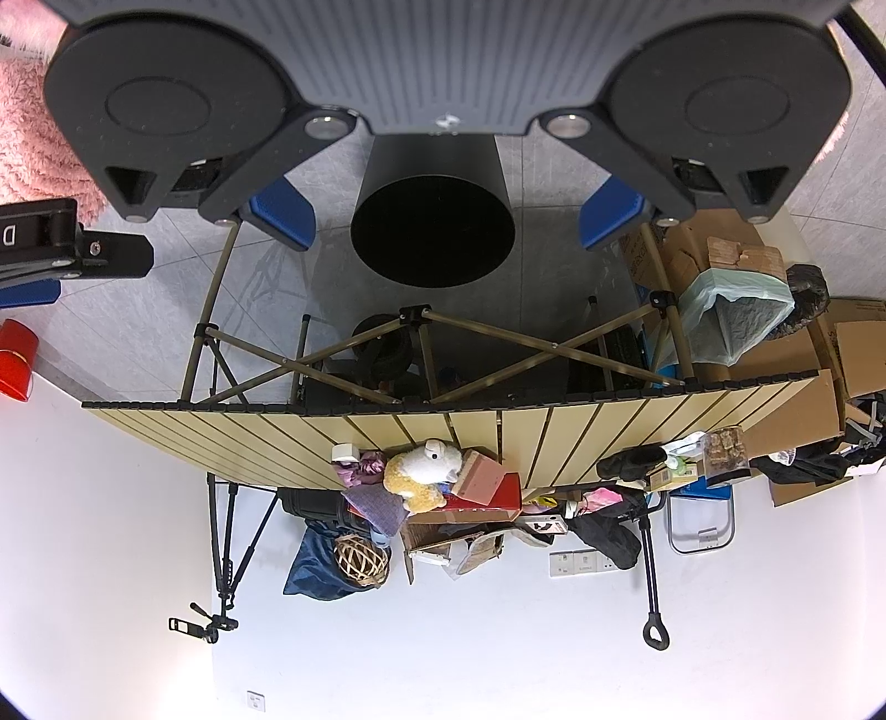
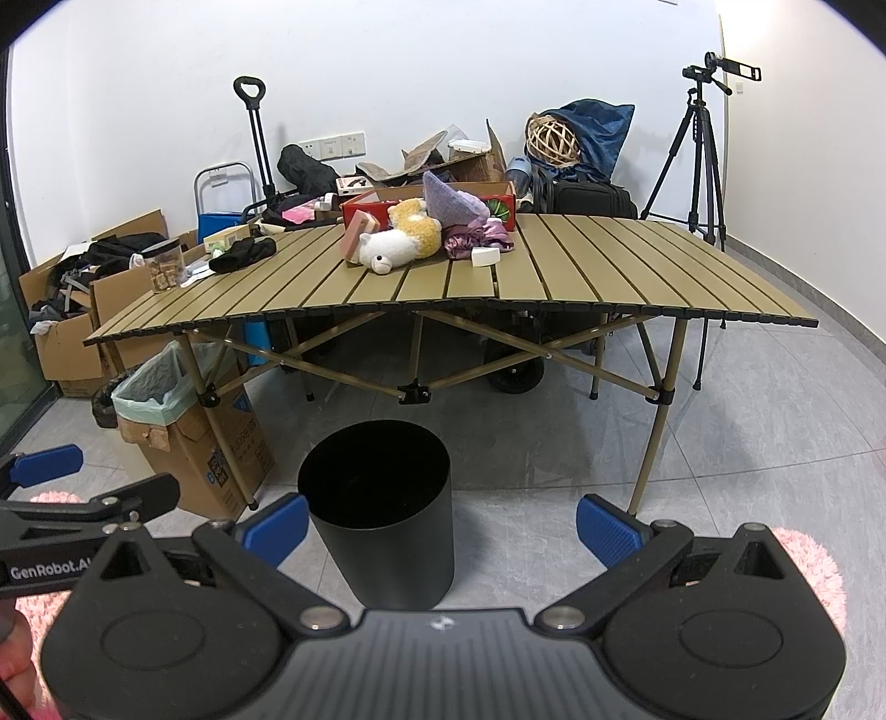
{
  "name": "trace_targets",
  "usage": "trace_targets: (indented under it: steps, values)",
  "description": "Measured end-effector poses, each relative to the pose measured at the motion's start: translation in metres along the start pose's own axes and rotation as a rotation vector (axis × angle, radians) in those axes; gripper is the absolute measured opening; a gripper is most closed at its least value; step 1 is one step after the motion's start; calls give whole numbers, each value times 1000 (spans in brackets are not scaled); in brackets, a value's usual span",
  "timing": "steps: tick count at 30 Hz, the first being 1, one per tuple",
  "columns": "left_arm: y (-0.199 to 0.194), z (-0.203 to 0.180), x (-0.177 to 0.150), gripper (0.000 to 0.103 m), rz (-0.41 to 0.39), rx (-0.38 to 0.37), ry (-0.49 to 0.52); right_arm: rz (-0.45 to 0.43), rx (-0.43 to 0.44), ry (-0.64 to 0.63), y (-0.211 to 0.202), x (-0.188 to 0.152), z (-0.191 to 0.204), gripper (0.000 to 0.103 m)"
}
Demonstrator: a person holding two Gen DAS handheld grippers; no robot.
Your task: Collect trash
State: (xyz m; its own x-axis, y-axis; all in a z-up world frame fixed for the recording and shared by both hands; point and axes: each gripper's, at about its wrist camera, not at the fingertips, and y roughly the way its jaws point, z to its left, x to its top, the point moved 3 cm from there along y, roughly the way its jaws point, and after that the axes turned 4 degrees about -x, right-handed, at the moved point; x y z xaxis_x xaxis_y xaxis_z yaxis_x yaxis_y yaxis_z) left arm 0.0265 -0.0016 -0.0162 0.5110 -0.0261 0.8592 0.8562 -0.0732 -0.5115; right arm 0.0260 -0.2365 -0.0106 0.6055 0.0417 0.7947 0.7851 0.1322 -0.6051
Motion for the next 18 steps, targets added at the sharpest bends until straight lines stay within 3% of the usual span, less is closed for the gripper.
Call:
trace_targets:
  steps: [18]
  values:
    - [-1,-2,1,103,0,-1,0,1,6,2,1,0,0,103]
